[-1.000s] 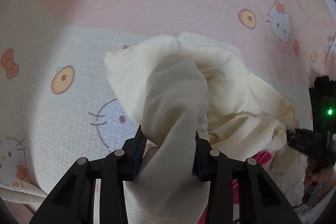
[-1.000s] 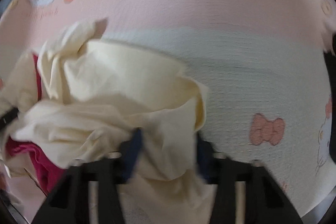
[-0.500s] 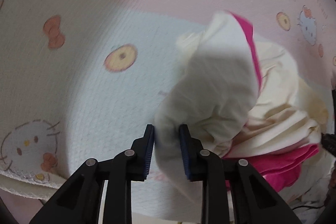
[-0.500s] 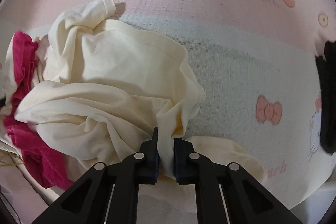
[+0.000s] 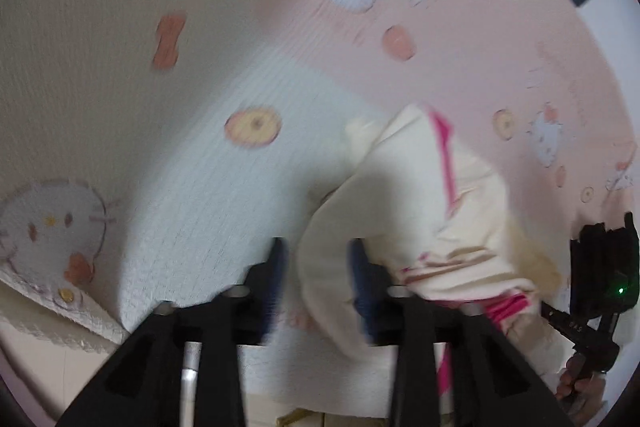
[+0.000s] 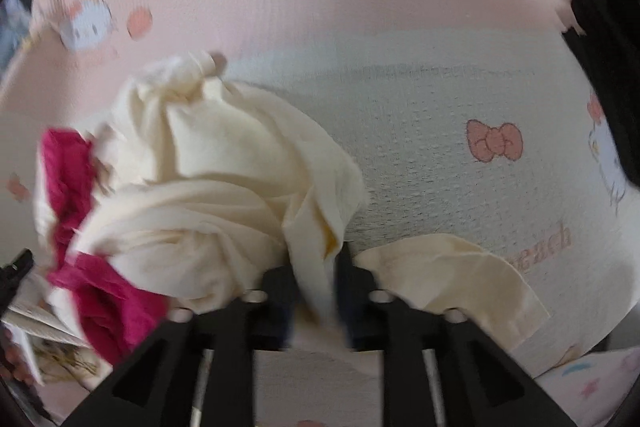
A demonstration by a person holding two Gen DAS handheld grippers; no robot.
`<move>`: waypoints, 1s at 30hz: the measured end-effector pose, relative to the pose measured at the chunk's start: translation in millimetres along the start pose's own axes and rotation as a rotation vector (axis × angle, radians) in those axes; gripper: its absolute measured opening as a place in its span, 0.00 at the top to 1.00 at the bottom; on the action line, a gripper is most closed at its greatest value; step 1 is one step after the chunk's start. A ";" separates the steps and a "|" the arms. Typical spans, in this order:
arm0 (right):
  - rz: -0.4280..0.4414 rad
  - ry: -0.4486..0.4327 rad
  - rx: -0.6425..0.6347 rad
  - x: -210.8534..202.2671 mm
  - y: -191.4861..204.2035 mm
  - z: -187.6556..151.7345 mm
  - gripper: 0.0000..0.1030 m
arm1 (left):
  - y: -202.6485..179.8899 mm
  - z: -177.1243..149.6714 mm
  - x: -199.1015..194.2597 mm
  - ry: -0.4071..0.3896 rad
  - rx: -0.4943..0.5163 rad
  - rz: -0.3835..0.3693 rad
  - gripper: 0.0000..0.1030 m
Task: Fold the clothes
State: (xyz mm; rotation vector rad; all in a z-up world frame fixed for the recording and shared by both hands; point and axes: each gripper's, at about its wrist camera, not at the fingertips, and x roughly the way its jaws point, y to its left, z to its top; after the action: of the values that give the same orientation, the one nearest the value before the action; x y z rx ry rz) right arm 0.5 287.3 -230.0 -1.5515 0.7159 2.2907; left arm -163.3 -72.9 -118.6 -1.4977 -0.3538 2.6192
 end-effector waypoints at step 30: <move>0.328 0.051 0.576 8.7 -54.1 -71.1 0.31 | -150.1 -57.9 31.7 0.112 0.623 -0.040 0.16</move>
State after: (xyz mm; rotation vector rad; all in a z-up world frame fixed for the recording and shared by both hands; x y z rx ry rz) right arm 79.4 293.4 -272.4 -1.2854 1.5753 1.9791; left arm -133.4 87.5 -135.7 -1.3725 0.4049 2.2793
